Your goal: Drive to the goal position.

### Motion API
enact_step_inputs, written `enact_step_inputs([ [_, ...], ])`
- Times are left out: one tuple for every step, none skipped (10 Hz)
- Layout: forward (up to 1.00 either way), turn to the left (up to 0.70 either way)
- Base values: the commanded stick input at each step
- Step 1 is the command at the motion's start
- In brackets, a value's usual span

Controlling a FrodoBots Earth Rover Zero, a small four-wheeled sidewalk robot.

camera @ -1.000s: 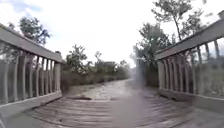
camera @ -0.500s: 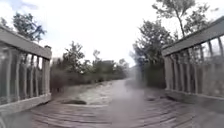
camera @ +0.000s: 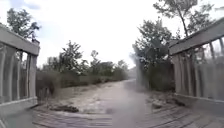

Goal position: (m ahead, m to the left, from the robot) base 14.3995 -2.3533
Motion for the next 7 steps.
enact_step_inputs([
  [0.69,0.01],
  [0.69,0.01],
  [0.69,0.01],
  [0.69,0.01],
  [0.69,0.01],
  [0.69,0.01],
  [0.69,0.01],
])
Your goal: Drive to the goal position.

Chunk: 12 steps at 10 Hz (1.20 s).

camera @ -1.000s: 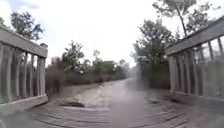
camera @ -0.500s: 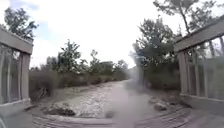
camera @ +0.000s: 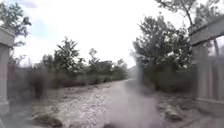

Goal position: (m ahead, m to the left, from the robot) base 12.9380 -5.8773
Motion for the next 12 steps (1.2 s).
enact_step_inputs([
  [0.69,0.01],
  [0.69,0.01],
  [0.69,0.01],
  [0.69,0.01],
  [0.69,0.01],
  [0.69,0.01],
  [0.69,0.01],
  [0.69,0.01],
  [0.69,0.01],
  [0.69,0.01],
  [0.69,0.01],
  [0.69,0.01],
])
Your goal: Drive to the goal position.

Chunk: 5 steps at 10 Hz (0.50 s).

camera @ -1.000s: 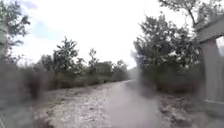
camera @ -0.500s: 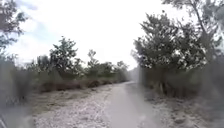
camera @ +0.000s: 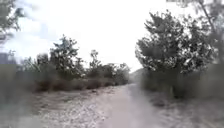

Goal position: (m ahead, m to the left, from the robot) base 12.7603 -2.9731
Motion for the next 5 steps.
enact_step_inputs([
  [0.69,0.01],
  [0.69,0.01],
  [0.69,0.01],
  [0.69,0.01],
  [0.69,0.01],
])
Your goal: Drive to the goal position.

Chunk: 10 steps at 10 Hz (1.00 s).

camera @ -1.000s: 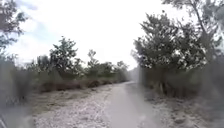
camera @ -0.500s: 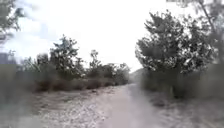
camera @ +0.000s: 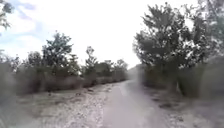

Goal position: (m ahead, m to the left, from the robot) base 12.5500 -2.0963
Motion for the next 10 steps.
enact_step_inputs([
  [0.69,0.01],
  [0.69,0.01],
  [0.69,0.01],
  [0.69,0.01],
  [0.69,0.01],
  [0.69,0.01],
  [0.69,0.01],
  [0.69,0.01],
  [0.69,0.01],
  [0.69,0.01],
])
